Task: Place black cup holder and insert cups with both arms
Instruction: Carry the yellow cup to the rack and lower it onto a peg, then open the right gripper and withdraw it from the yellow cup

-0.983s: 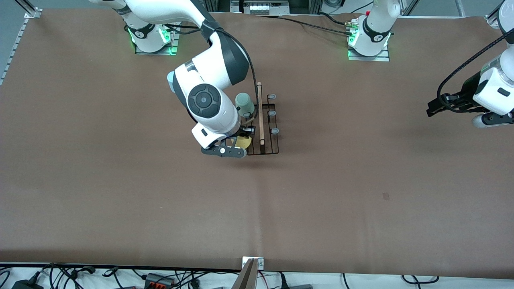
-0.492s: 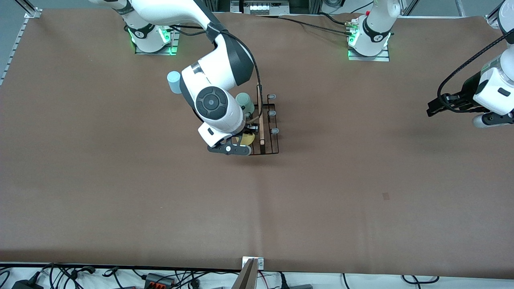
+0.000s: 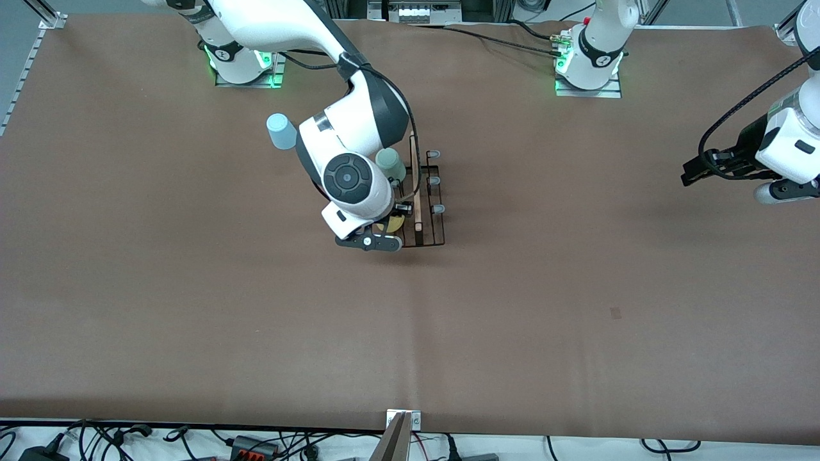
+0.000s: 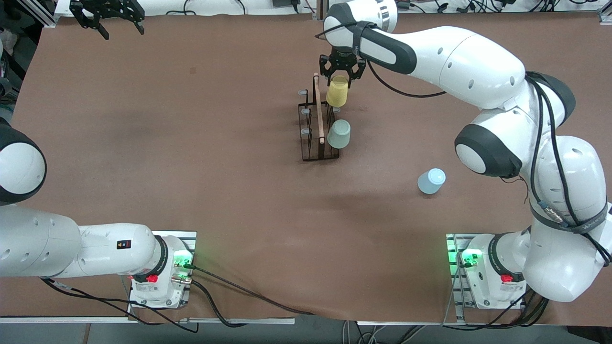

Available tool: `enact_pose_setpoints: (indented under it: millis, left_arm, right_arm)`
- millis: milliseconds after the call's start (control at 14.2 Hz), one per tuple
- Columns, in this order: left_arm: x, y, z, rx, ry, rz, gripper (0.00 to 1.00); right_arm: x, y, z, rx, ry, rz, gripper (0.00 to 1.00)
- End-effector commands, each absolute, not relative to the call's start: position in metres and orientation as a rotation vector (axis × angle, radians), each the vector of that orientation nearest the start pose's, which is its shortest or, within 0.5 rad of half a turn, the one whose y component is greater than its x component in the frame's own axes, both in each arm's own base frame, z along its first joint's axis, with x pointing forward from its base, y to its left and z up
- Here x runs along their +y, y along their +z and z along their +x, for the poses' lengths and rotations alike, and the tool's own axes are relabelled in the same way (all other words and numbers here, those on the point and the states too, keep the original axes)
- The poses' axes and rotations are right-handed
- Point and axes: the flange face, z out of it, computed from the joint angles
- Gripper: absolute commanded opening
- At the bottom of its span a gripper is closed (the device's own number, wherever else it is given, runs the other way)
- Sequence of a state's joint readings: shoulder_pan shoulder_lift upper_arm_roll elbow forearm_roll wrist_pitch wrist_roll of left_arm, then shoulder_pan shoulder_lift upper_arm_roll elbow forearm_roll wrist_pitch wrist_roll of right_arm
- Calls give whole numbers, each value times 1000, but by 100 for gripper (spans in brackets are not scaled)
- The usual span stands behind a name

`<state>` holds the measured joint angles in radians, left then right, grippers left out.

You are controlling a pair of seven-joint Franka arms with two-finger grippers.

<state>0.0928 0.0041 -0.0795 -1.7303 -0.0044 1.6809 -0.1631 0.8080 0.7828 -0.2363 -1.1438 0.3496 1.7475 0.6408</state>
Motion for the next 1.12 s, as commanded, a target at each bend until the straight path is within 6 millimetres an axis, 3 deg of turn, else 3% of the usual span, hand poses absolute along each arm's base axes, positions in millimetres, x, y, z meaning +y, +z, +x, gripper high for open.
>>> enact_pose_setpoints:
  millis: [0, 70, 140, 211, 421, 632, 773, 843, 1054]
  left_arm:
    - [9, 559, 552, -254, 92, -3148, 100]
    - [9, 559, 552, -254, 92, -3148, 100]
    - [9, 559, 552, -254, 92, -3148, 100]
    - [10, 559, 552, -256, 92, -3148, 100]
    - [10, 559, 552, -256, 92, -3148, 100]
    - [10, 559, 552, -254, 92, -3149, 100]
    - [11, 559, 552, -256, 91, -3148, 100]
    - [11, 559, 552, -256, 91, -3148, 100]
    - [11, 559, 552, -256, 91, -3148, 100]
  right_arm:
    - [473, 326, 572, 166, 348, -3060, 30]
    - [474, 325, 572, 165, 344, -3058, 31]
    - [473, 320, 572, 180, 350, -3063, 69]
    - [473, 319, 572, 184, 348, -3067, 100]
    - [464, 348, 581, 193, 290, -3052, 100]
    - [427, 419, 597, 241, 192, -3038, 100]
    - [386, 467, 611, 289, 114, -3026, 100]
    - [365, 481, 620, 288, 78, -3031, 100]
    - [293, 501, 644, 240, 45, -3091, 100]
